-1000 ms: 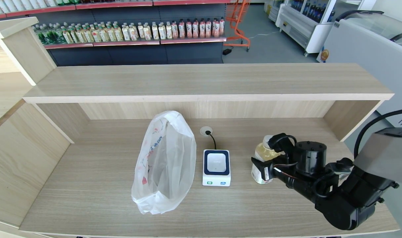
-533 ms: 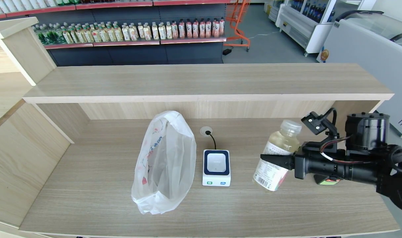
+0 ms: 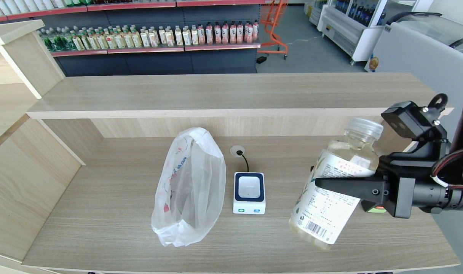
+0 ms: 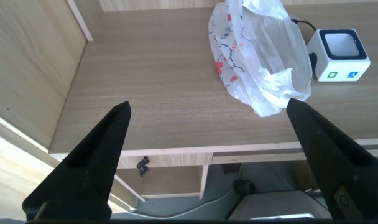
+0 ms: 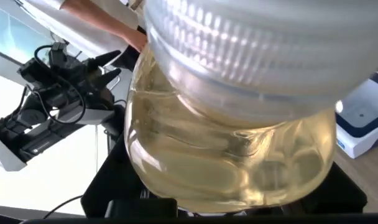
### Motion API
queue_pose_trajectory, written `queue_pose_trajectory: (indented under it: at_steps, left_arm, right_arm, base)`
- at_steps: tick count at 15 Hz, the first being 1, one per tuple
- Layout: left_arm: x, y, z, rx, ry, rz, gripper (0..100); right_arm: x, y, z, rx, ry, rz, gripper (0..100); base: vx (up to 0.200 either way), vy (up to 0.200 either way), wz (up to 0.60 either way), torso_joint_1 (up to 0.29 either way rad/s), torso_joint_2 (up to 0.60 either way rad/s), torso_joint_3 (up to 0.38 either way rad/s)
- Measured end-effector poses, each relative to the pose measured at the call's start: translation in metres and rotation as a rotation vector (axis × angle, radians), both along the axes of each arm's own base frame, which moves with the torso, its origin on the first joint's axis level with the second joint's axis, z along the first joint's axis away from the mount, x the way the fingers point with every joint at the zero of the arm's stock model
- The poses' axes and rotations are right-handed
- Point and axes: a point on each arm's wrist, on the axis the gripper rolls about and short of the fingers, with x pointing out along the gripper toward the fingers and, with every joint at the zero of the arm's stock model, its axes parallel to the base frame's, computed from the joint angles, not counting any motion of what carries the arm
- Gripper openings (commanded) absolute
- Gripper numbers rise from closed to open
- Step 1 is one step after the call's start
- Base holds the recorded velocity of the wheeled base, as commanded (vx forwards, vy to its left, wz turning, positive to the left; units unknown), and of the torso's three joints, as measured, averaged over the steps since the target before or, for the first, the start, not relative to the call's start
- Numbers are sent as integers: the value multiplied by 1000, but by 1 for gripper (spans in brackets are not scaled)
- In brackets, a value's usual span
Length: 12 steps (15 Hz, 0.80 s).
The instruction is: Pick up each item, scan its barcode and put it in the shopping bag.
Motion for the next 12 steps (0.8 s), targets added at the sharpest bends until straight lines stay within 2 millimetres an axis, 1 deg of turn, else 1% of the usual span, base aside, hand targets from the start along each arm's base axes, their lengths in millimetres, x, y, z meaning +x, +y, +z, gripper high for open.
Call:
queue_pose_trajectory:
  at_steps: [2, 4, 12]
  left_arm:
    - [0, 0, 0, 0, 0, 0, 100]
    - [0, 0, 0, 0, 0, 0, 100]
    - [0, 0, 0, 0, 0, 0, 100]
  right_arm:
    - [-9, 7, 3, 5, 2, 44, 0]
    - [-14, 10, 3, -1, 14, 62, 0]
    - [-17, 10, 0, -9, 26, 59, 0]
  base:
    - [0, 0, 0, 0, 0, 0]
    - [0, 0, 0, 0, 0, 0]
    - [0, 0, 0, 0, 0, 0]
